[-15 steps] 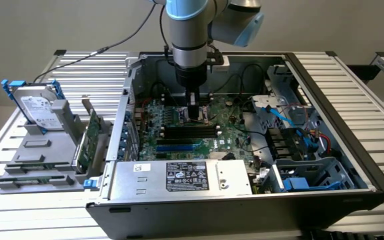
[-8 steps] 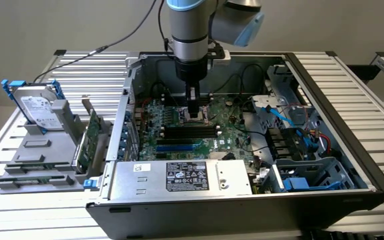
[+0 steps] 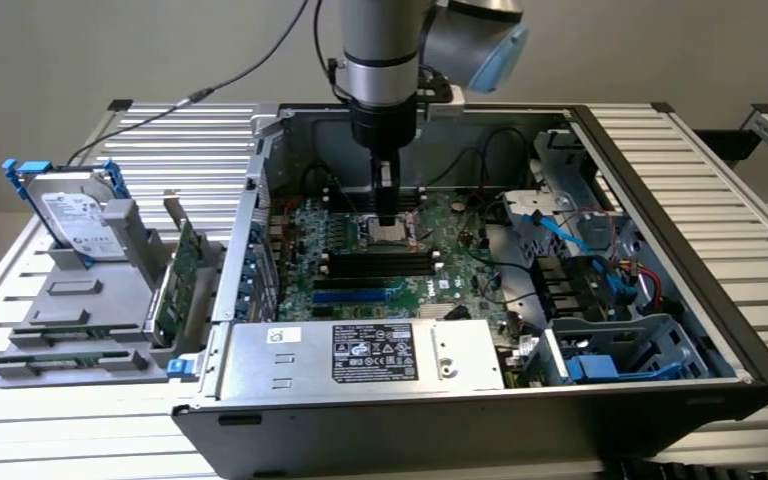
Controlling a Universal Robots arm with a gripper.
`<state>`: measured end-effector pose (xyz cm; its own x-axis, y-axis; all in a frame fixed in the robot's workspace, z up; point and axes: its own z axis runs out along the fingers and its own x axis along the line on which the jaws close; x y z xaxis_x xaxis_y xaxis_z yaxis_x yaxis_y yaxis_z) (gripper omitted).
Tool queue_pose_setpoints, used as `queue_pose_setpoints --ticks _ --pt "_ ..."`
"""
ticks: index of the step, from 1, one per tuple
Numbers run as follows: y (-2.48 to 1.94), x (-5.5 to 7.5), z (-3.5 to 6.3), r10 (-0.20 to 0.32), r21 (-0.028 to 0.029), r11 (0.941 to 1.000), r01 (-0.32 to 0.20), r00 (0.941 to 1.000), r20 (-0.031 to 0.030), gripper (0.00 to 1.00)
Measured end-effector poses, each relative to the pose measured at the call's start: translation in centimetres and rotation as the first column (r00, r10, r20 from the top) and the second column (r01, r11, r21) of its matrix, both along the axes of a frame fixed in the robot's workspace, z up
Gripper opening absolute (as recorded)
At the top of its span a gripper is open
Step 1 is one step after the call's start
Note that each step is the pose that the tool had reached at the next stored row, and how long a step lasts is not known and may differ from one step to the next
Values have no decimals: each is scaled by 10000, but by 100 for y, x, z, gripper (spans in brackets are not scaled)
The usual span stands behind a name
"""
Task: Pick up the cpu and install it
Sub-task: 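Place the cpu into insertion slot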
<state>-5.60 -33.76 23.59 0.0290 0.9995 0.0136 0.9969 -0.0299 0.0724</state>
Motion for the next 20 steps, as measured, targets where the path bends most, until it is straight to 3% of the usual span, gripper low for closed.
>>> queue_pose_setpoints --ticks 5,7,8,9,12,14,20 --pt "0 2 131 -1 0 10000 1 9999 -101 54" --pt "0 4 188 -1 1 10000 1 9999 -147 42" --pt "0 5 215 -1 0 10000 1 9999 -172 42" --pt "0 7 240 -1 0 10000 1 9998 -199 30" --pt "0 11 304 -1 0 10000 1 9996 -275 24" --pt "0 17 343 0 0 10000 0 9994 -339 12" --pt "0 22 461 -2 0 10000 2 9987 -505 11"
